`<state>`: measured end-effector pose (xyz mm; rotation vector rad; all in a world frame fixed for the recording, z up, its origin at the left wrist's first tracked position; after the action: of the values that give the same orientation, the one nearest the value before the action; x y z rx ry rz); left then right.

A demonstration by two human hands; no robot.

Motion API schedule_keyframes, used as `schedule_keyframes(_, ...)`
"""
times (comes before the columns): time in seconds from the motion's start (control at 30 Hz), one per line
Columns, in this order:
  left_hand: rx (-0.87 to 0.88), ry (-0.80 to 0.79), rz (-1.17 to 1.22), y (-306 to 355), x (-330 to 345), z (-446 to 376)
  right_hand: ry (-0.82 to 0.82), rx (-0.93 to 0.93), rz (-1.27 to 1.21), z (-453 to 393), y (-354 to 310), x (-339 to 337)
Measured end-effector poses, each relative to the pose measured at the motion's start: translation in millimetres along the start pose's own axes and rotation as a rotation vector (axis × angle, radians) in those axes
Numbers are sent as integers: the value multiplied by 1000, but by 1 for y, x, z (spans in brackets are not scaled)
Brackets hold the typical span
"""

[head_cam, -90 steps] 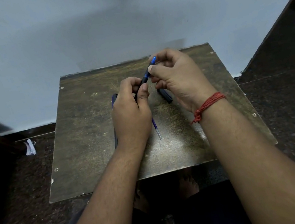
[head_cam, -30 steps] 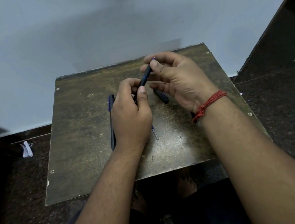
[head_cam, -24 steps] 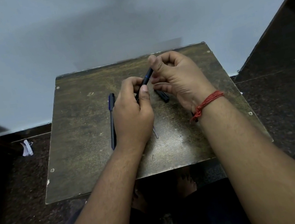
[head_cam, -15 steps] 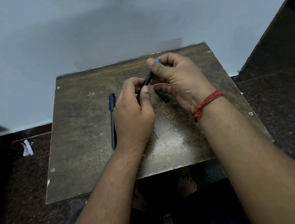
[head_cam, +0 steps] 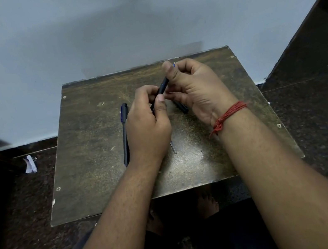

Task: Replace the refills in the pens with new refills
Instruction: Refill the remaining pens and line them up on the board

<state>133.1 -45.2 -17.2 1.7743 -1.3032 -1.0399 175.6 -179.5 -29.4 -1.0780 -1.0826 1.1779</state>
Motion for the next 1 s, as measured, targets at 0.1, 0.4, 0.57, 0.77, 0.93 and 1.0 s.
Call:
schedule_keyframes(0.1, -15, 14, 5, -3, -1, -1, -58, -23, -33, 0, -3, 0)
schedule_keyframes(0.4, 7, 11, -6, 0, -1, 1, 24, -20, 18, 1, -3, -2)
schedule_keyframes(0.57, -23, 20, 4, -5, -2, -1, -38, -44, 28, 2, -7, -1)
schedule_keyframes(0.77, -60, -36, -43, -8, 3, 1, 34, -68, 34, 3, -12, -8)
schedule_keyframes(0.93, 5, 30, -110, 0, -4, -3, 94, -62, 39, 5, -12, -7)
schedule_keyframes(1.0, 16, 36, -142, 2, -5, -3, 121, -44, 35, 5, -9, -7)
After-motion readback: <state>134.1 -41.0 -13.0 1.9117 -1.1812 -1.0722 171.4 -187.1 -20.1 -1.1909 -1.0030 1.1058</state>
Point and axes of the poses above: each hand's wrist, its own z-axis away from the middle knuckle, its own x-axis out of the palm, y = z × x, the point moved 8 cm from there along -z, towards the middle knuckle, and after that the axes turned 15 degrees about z, right-handed, at the moved point
